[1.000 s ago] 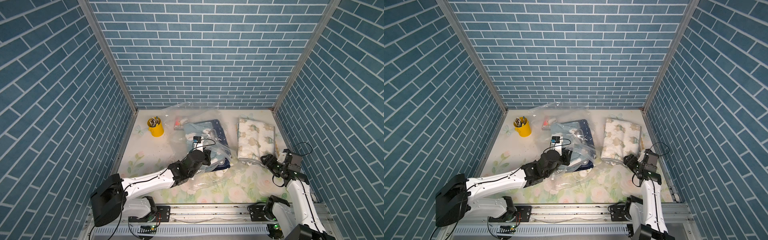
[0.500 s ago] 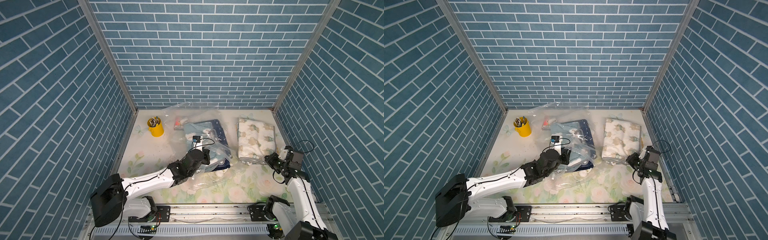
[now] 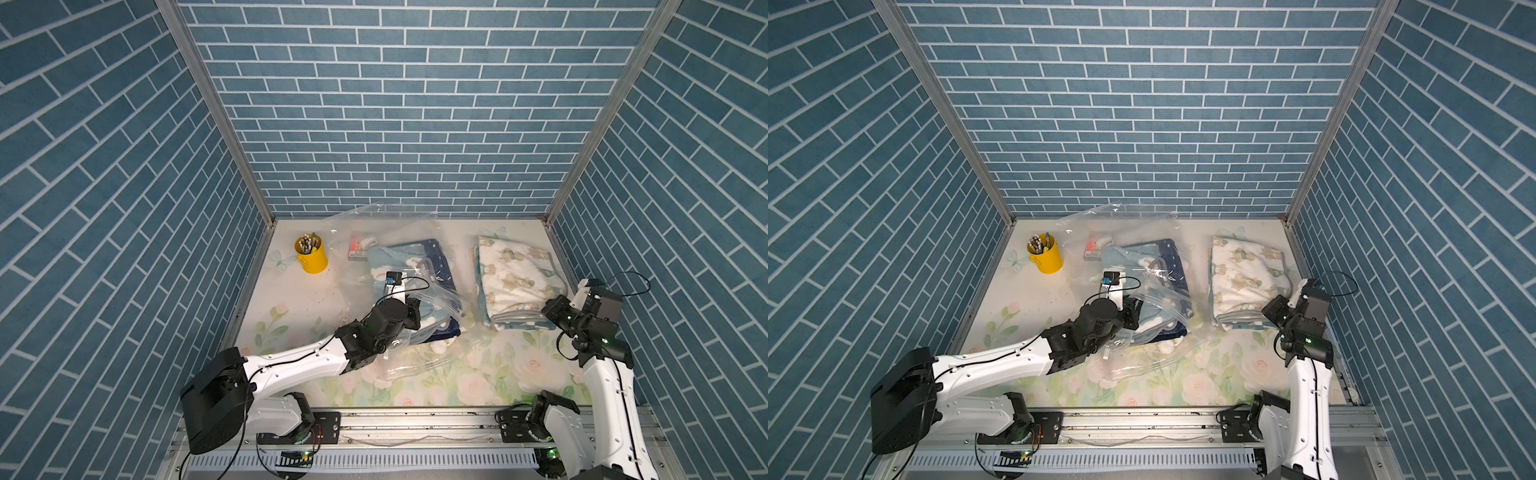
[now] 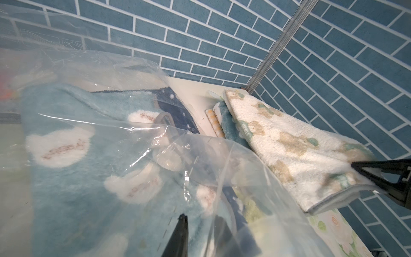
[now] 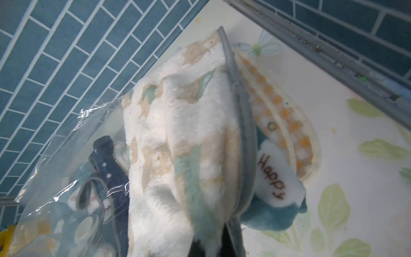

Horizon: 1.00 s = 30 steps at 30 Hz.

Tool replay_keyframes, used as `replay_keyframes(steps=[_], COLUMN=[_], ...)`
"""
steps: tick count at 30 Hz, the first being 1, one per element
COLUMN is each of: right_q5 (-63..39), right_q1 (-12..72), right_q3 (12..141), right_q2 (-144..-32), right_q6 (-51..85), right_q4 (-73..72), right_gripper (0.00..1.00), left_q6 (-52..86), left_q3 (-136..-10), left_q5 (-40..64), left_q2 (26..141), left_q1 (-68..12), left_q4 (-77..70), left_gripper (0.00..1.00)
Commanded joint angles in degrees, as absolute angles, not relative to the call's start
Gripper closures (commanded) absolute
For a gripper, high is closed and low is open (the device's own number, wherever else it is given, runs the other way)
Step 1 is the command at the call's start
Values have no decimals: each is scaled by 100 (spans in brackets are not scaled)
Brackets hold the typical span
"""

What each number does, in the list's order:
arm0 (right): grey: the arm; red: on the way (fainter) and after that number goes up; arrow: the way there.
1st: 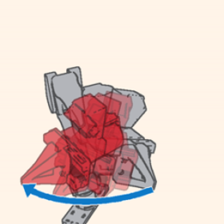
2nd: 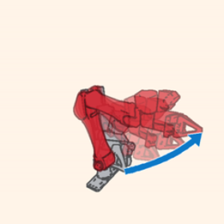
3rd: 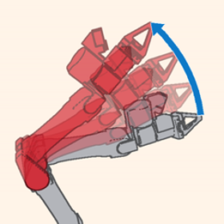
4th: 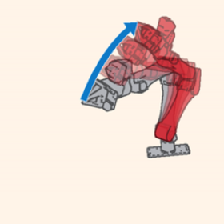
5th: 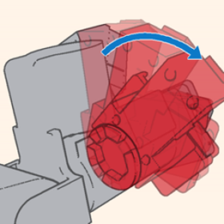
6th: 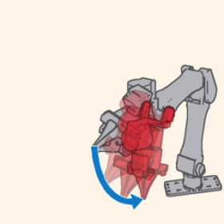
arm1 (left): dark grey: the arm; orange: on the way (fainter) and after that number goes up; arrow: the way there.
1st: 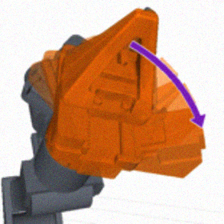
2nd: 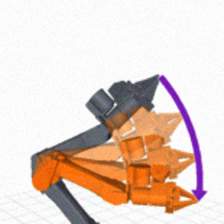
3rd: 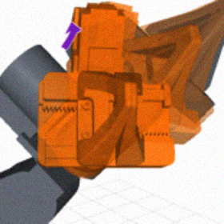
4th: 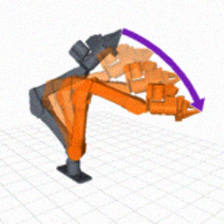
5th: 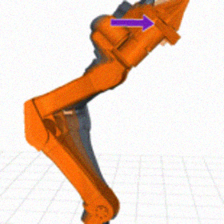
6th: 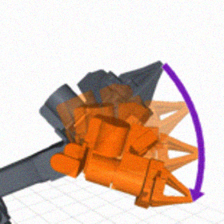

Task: Take the blanket out of the vacuum bag
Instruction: Place the blanket at the center of the board.

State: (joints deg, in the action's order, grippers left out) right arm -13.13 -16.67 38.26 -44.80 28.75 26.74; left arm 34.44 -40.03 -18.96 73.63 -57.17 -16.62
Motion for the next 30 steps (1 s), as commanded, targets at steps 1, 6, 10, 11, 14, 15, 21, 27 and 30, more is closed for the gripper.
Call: replay_keyframes(steps=[1, 6, 10, 11, 14, 15, 21, 27, 30], right_q5=[-663, -656, -475, -483, -475, -475, -303, -1101, -1099], right_q1=[-1687, -1687, -1688, -1683, -1692, -1696, -1696, -1491, -1244], right_q3=[4010, 3796, 3596, 3606, 3479, 3518, 4136, 4244, 4349], right_q2=[-4587, -4875, -5174, -5238, -5108, -5050, -4462, -4300, -4493], right_q6=[2522, 2738, 2747, 2734, 2794, 2773, 2770, 2985, 3041], right_q4=[2736, 2324, 2069, 2116, 2121, 2184, 2637, 2474, 2140], right_gripper=[100, 100, 97, 96, 65, 53, 36, 50, 70], left_q6=[3365, 3375, 3399, 3391, 3392, 3376, 3374, 3341, 3373], left_q3=[-4070, -4109, -4123, -4115, -4052, -4061, -4131, -4159, -4144], left_q5=[-1821, -1711, -1665, -1675, -1775, -1783, -1749, -1867, -1942], left_q2=[7434, 7540, 7570, 7546, 7458, 7456, 7534, 7419, 7349], left_q1=[-5668, -5666, -5666, -5664, -5664, -5669, -5668, -5669, -5667], left_q4=[-1748, -1822, -1793, -1776, -1780, -1784, -1726, -1592, -1519], left_gripper=[75, 75, 75, 75, 74, 74, 69, 73, 85])
